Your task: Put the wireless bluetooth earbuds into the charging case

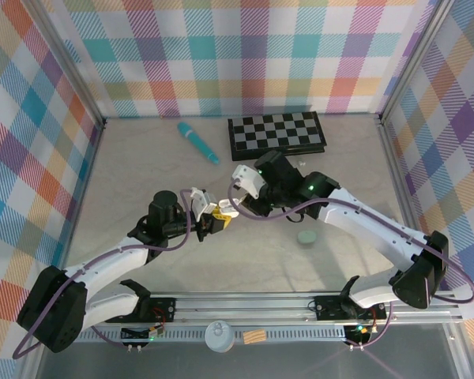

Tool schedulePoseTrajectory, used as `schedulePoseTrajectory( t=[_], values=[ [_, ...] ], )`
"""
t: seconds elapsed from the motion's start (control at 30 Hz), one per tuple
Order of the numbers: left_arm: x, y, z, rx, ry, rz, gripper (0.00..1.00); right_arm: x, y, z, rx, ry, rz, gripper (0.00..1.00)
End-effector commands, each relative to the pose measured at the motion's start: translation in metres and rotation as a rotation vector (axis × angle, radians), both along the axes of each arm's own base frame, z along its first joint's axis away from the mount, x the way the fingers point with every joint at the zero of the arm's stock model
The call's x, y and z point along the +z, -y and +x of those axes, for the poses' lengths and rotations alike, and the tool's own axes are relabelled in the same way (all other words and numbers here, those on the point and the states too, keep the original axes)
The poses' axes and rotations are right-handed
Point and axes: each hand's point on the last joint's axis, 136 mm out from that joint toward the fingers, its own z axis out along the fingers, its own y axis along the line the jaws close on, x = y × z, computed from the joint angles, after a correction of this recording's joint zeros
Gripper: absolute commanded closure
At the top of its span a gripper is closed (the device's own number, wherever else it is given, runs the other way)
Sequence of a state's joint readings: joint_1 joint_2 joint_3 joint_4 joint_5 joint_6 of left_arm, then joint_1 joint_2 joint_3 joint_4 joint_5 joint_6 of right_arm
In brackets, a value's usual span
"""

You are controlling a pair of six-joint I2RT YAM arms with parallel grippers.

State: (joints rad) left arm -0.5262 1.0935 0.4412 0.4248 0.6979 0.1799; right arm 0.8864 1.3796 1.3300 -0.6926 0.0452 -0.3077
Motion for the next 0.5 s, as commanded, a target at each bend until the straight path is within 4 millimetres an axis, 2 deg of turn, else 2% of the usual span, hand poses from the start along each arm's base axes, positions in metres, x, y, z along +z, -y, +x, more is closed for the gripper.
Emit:
schedulePoseTrajectory(
  t=[0.0,0.23,0.47],
  values=[
    [0.023,0.009,-0.006,-0.065,0.054,-0.052,0.94,0.021,-0.015,-0.005,0.089,0.083,0.025,0.82],
    [0.024,0.011,-0.007,-0.077,0.041,-0.052,0.94,0.022,-0.036,-0.012,0.153,0.106,0.033,0.82],
    [0.029,0.011,-0.01,-0.089,0.045,-0.065,0.94,0.015,-0.047,-0.016,0.196,0.123,0.01,0.82]
  ],
)
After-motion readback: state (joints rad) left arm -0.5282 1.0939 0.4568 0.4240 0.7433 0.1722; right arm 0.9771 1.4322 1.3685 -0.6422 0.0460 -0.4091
